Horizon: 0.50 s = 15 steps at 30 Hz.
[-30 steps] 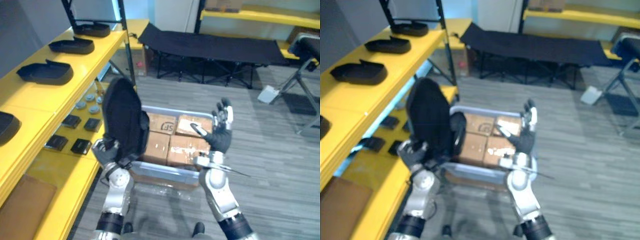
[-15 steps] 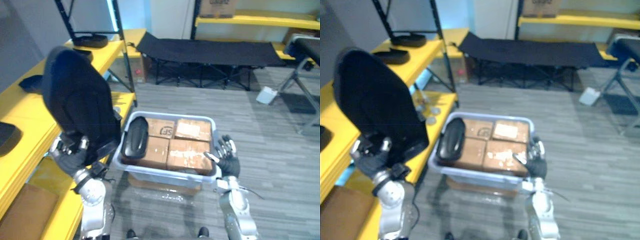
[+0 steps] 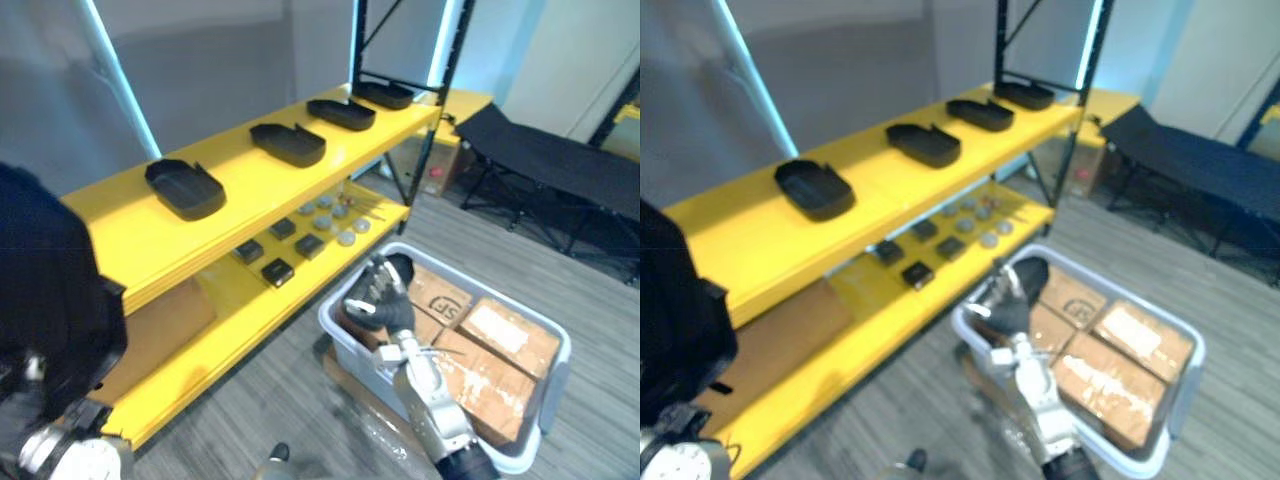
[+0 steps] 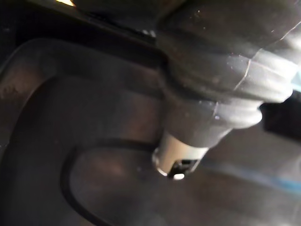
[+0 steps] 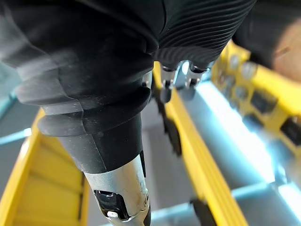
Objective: Walk over and take plastic housings, then place them on the shelf
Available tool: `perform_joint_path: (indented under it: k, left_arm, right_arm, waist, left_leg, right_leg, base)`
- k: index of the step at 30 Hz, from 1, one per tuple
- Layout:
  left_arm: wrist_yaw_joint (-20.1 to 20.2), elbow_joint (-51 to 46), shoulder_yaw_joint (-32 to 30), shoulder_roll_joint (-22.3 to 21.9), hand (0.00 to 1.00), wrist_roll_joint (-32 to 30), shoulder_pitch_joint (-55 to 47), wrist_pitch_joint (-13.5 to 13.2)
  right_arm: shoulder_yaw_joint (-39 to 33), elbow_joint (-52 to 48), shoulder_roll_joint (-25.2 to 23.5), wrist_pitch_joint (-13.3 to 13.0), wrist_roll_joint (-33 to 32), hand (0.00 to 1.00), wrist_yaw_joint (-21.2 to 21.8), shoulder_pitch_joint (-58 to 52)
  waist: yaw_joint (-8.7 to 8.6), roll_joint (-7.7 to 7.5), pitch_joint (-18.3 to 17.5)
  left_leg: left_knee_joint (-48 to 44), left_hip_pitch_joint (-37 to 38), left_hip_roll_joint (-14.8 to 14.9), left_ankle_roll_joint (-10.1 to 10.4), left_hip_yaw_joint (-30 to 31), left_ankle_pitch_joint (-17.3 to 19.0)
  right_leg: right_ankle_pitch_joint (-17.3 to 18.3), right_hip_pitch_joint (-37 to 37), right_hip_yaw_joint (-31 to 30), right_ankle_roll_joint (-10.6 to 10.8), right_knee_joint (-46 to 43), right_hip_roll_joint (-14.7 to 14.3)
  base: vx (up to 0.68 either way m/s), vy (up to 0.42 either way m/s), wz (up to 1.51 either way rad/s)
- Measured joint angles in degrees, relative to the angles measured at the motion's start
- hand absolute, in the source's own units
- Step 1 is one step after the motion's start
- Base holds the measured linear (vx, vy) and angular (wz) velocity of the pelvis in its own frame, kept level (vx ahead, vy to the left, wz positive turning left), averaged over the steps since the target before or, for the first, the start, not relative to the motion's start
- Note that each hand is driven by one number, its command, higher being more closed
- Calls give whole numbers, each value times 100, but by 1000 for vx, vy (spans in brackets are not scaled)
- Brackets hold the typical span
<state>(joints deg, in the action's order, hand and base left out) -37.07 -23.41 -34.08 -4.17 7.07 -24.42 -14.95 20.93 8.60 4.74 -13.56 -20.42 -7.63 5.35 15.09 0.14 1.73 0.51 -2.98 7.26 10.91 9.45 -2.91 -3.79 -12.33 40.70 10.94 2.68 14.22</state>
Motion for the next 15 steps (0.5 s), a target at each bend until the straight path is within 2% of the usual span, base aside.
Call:
perform_joint_path:
  k: [3, 5, 8, 11, 13, 14, 15]
  left_arm:
    - [142, 0, -135, -101, 100, 144, -157, -92]
    - [431, -1, -120, -54, 100, 209, -62, -193]
    - [815, -1, -49, 2, 100, 223, 198, -291]
    - [1042, -26, 71, 60, 100, 440, 245, -297]
    - [1273, -31, 293, 192, 100, 475, 284, -295]
    - [1402, -49, 472, 292, 100, 478, 379, -289]
    - [1543, -47, 658, 430, 100, 489, 517, -275]
  right_arm:
    - [10, -1, 24, 140, 14, 0, 54, 109]
    - [-50, -40, 110, 247, 90, 0, 109, 97]
    - [-210, -195, 281, 271, 238, 0, 126, -1]
    - [-455, -223, 307, 263, 445, 0, 171, -48]
    - [-609, -370, 309, 183, 436, 0, 252, -207]
    - [-705, -482, 308, 68, 436, 0, 276, -350]
    - [-796, -571, 309, -5, 438, 0, 288, -472]
  waist:
    - [2, 27, 115]
    - [-53, -44, 197]
    - [-149, -143, 279]
    - [-155, -180, 491]
    - [-201, -169, 578]
    - [-257, -161, 646]
    - [-384, -196, 678]
  left_leg:
    - [-365, -7, -32, -72, -14, 199]
    - [-433, -46, -48, -135, -66, 216]
    - [-331, -322, -24, -315, -351, -23]
    - [-197, -336, -139, -287, -363, -186]
    - [-194, -432, -223, -334, -264, -236]
    - [-179, -486, -286, -332, -117, -297]
    - [-132, -559, -379, -279, 61, -435]
  right_leg:
    - [71, -232, 99, 15, -23, 3]
    - [149, -418, 378, 20, -1, -16]
    - [200, -481, 841, 70, -38, -18]
    - [323, -479, 957, 68, -315, 170]
    - [594, -374, 871, -83, -697, 300]
    - [826, -313, 552, -352, -892, 303]
    - [986, -258, 69, -576, -1058, 302]
  base:
    - [-9, -3, 11]
    - [-40, -21, 59]
    - [-46, 7, 80]
    - [1, 84, 44]
    - [4, 59, 53]
    - [-1, 14, 83]
    - [1, 4, 98]
